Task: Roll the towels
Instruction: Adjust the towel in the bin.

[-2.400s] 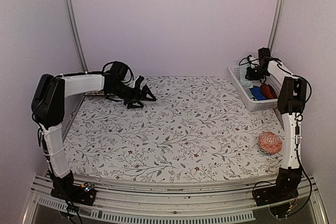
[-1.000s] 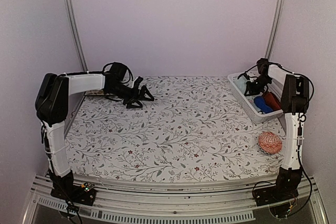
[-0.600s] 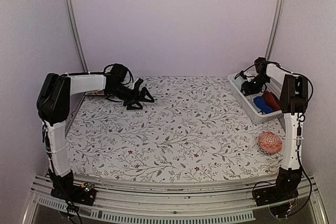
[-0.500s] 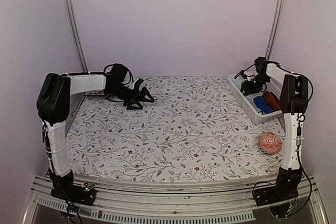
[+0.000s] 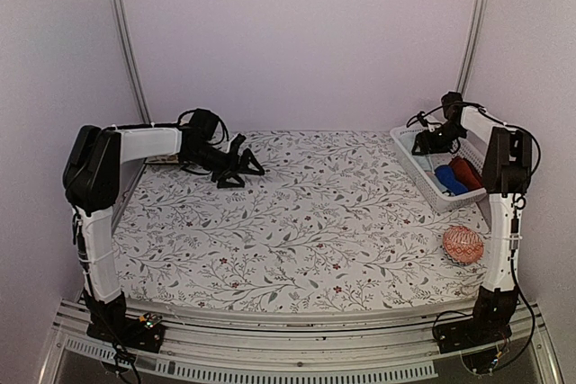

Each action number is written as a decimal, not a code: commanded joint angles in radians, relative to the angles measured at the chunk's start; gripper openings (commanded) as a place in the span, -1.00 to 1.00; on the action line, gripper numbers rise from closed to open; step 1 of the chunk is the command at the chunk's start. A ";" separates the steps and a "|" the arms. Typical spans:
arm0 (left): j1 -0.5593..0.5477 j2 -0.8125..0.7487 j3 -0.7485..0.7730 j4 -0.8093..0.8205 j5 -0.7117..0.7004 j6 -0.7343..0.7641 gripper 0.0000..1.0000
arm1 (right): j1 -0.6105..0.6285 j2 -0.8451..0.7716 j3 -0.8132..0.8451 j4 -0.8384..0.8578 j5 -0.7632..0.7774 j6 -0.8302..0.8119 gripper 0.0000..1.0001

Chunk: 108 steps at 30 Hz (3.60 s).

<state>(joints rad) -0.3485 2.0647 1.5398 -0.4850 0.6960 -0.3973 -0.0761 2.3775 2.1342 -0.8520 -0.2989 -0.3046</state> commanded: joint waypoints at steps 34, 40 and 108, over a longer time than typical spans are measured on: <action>0.000 0.012 -0.002 0.023 0.038 -0.012 0.93 | 0.034 0.137 0.010 0.115 0.040 0.081 -0.45; -0.003 0.011 0.005 0.023 0.039 -0.008 0.93 | 0.034 0.055 -0.006 0.123 0.021 0.085 -0.26; 0.034 -0.060 0.020 0.006 -0.155 0.014 0.93 | 0.128 0.007 -0.122 0.108 0.299 0.047 0.29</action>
<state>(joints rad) -0.3241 1.9911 1.5654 -0.4725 0.5377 -0.3927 0.0349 2.3344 1.9907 -0.7113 -0.0139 -0.2417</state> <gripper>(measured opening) 0.967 0.681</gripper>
